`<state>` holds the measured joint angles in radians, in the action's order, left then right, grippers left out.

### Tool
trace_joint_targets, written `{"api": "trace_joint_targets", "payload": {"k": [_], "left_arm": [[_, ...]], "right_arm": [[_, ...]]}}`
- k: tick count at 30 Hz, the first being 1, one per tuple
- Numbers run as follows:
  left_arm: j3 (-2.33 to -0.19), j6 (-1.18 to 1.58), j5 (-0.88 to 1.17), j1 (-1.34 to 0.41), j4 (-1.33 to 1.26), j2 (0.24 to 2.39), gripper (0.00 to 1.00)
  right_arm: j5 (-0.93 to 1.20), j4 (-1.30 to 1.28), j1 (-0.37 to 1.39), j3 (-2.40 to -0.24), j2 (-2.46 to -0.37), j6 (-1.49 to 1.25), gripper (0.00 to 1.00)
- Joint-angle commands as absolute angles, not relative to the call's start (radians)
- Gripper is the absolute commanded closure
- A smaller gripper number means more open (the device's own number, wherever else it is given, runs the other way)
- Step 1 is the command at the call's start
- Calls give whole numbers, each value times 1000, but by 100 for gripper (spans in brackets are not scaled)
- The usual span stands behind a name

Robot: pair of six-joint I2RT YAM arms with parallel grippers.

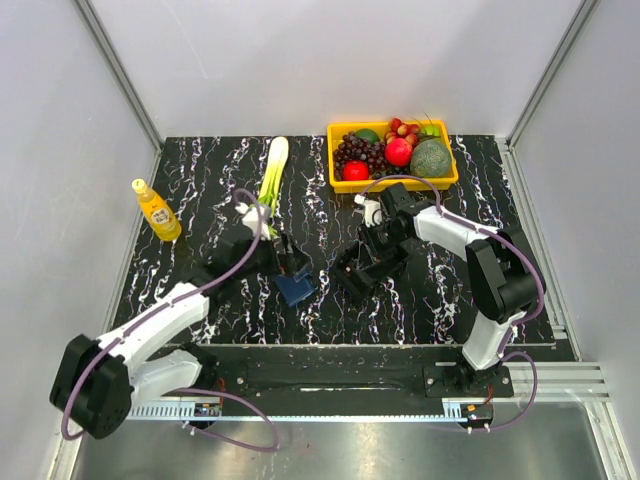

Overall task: Put the credit cards into the card holder
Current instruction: Pick up the credit card from the storage box.

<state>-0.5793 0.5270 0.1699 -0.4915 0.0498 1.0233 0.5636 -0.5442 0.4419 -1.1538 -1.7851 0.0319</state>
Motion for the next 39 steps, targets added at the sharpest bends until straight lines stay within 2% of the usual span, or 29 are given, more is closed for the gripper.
{"api": "trace_joint_targets", "payload": {"k": [1,3,22,39], "left_arm": [[-630,639,200,-621,-28,1115,3],[-627,676,199,-656,-64,1158,6],[-557,928,313,-785,-546,1471,11],[-589,937,334,-787,-666,1615,11]], "right_arm": [[634,-545,445,-1186,-1744,35,71],[650,-546,445,-1187,-1746,37,75],[650,-554,443,-1180,-1753,37,72],[666,-581,451,-1177,-1789,52,73]]}}
